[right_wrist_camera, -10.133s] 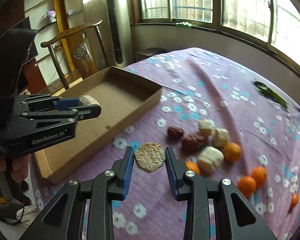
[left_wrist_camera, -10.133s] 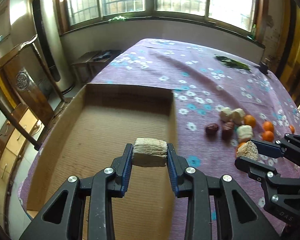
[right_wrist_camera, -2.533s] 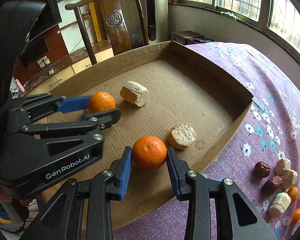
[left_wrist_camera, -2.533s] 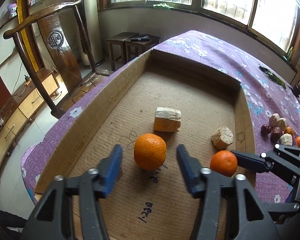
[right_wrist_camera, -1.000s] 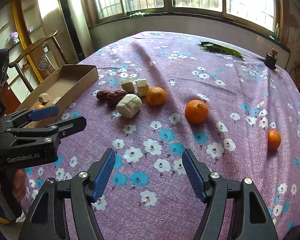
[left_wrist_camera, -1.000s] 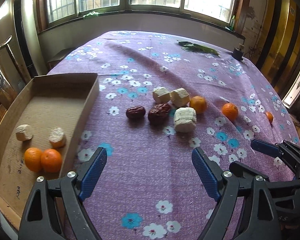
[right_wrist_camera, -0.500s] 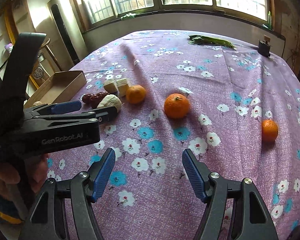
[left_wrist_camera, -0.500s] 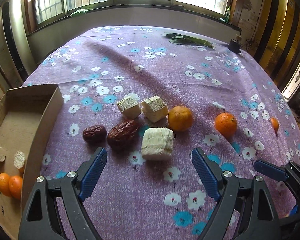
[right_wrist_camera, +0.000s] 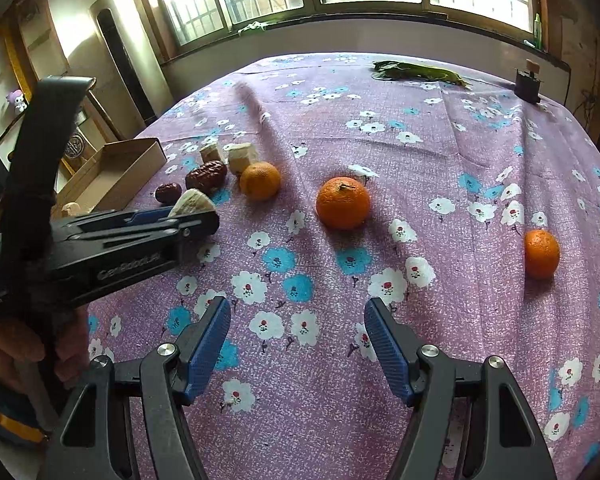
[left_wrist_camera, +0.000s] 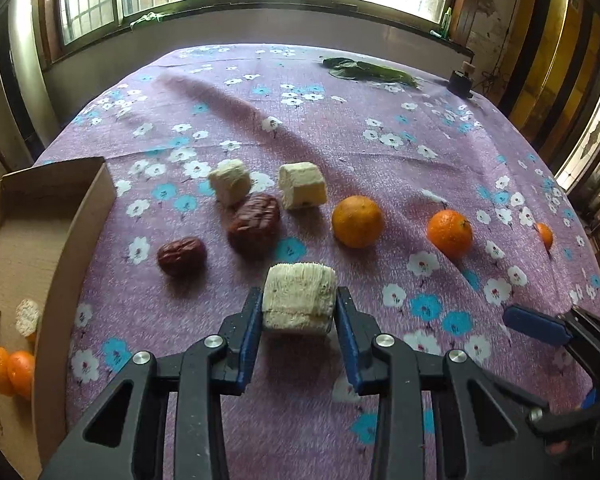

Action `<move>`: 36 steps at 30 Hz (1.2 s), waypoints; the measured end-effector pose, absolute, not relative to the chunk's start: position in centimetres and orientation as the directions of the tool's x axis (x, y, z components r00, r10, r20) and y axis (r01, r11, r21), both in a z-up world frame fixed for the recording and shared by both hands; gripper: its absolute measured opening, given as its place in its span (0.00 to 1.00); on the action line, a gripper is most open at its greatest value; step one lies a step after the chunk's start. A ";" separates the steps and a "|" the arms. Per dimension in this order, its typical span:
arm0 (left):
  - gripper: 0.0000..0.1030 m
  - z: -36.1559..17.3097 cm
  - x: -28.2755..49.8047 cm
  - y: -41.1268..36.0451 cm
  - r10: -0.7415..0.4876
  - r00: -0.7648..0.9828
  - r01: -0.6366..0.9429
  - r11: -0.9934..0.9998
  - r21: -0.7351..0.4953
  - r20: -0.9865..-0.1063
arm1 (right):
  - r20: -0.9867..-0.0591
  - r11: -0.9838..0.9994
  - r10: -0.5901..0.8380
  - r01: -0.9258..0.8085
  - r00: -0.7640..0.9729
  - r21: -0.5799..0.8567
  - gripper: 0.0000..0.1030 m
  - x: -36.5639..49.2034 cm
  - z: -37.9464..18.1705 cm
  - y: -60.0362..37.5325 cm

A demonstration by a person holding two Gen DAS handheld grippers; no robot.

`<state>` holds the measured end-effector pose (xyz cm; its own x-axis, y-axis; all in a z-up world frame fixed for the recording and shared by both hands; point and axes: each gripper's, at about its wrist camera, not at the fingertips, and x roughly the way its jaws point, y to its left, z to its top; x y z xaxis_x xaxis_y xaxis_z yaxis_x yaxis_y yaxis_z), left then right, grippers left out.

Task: Organize fruits
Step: 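Grasp dark red date with right tool while left tool holds yam chunk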

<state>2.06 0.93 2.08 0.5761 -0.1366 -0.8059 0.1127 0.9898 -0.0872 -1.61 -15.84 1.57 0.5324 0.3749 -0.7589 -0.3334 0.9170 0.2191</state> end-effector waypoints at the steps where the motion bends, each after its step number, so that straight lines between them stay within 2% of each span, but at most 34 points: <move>1: 0.33 2.3 1.6 1.4 -0.133 0.582 0.107 0.990 -0.087 -0.802 | -0.755 0.913 0.387 -0.337 0.530 0.231 0.72 -1.6 1.6 -15.7; 7: 0.33 3.5 -0.7 5.2 -0.085 0.610 0.047 0.996 -0.071 -0.788 | -0.727 0.874 0.459 -0.408 0.512 0.264 0.72 -1.1 2.8 -13.0; 18: 0.33 5.2 -2.4 11.0 -0.040 0.643 -0.034 0.996 -0.080 -0.765 | -0.762 0.779 0.504 -0.594 0.406 0.199 0.72 3.3 2.8 -2.9; 24: 0.33 6.2 -2.9 14.2 -0.016 0.665 -0.077 0.993 -0.090 -0.746 | -0.783 0.800 0.469 -0.572 0.409 0.181 0.71 5.0 1.8 -0.1; 27: 0.33 6.6 -3.0 15.4 -0.013 0.674 -0.090 0.991 -0.100 -0.738 | -0.797 0.809 0.443 -0.566 0.412 0.157 0.57 5.8 1.1 1.1; 35: 0.33 6.5 -3.0 17.2 -0.009 0.673 -0.122 0.985 -0.123 -0.739 | -0.797 0.833 0.411 -0.537 0.442 0.132 0.57 7.4 0.8 2.5; 36: 0.33 6.4 -3.0 17.3 -0.009 0.672 -0.125 0.984 -0.125 -0.741 | -0.798 0.832 0.408 -0.542 0.444 0.123 0.53 7.5 0.7 2.8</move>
